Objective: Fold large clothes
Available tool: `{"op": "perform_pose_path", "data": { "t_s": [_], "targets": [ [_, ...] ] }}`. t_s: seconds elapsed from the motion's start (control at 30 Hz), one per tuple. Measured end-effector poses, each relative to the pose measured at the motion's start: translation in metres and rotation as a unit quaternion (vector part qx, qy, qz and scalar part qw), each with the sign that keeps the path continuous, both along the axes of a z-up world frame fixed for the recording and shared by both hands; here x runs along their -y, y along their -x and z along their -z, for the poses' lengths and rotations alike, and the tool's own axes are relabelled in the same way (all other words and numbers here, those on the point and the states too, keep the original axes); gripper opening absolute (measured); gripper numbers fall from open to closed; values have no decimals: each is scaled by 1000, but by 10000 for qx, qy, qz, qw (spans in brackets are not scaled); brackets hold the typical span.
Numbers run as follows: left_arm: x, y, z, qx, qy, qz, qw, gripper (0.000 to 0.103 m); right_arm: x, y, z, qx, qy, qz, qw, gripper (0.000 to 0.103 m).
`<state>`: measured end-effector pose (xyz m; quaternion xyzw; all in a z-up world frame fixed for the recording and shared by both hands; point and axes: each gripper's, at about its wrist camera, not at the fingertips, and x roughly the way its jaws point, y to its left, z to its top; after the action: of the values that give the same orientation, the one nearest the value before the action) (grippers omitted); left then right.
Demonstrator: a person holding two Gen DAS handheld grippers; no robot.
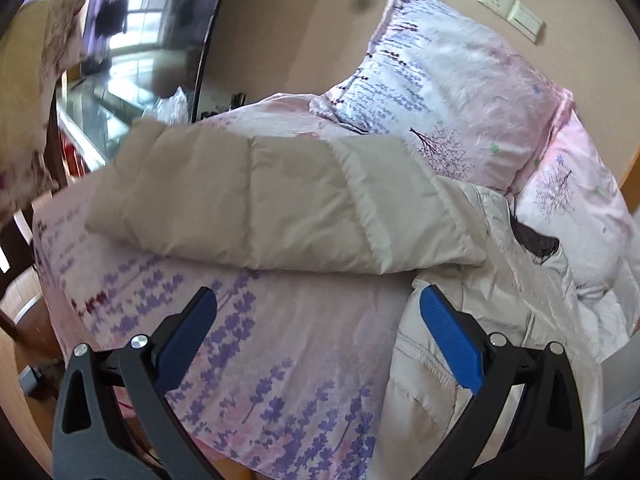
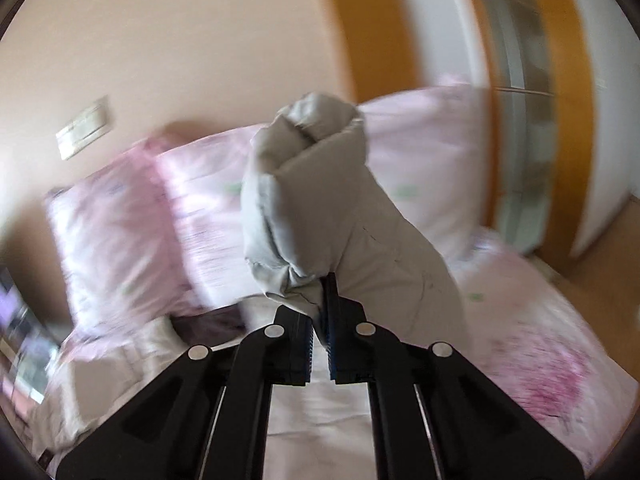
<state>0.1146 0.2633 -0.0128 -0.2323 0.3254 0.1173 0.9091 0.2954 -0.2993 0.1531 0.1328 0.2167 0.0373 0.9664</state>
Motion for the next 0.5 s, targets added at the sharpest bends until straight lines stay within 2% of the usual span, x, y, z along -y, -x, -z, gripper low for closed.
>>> {"op": "perform_pose_path", "data": {
  "t_s": [0.1, 0.2, 0.33, 0.47, 0.5],
  "targets": [
    [-3, 3, 1, 86, 77, -63, 9999, 101, -46, -17, 9, -227, 42, -618, 9978, 6],
    [-9, 8, 1, 258, 256, -88, 9993, 101, -92, -34, 37, -699, 264, -1149, 9906, 5],
    [-16, 7, 0, 297, 379, -157, 9987, 101, -148, -47, 80, -1351, 677, -1535, 9765, 6],
    [-21, 7, 1, 354, 441, -184, 9982, 101, -170, -49, 105, -1774, 817, -1653, 9667, 6],
    [-22, 7, 1, 369, 456, -189, 9981, 101, -178, -49, 110, -1855, 982, -1677, 9632, 6]
  ]
}}
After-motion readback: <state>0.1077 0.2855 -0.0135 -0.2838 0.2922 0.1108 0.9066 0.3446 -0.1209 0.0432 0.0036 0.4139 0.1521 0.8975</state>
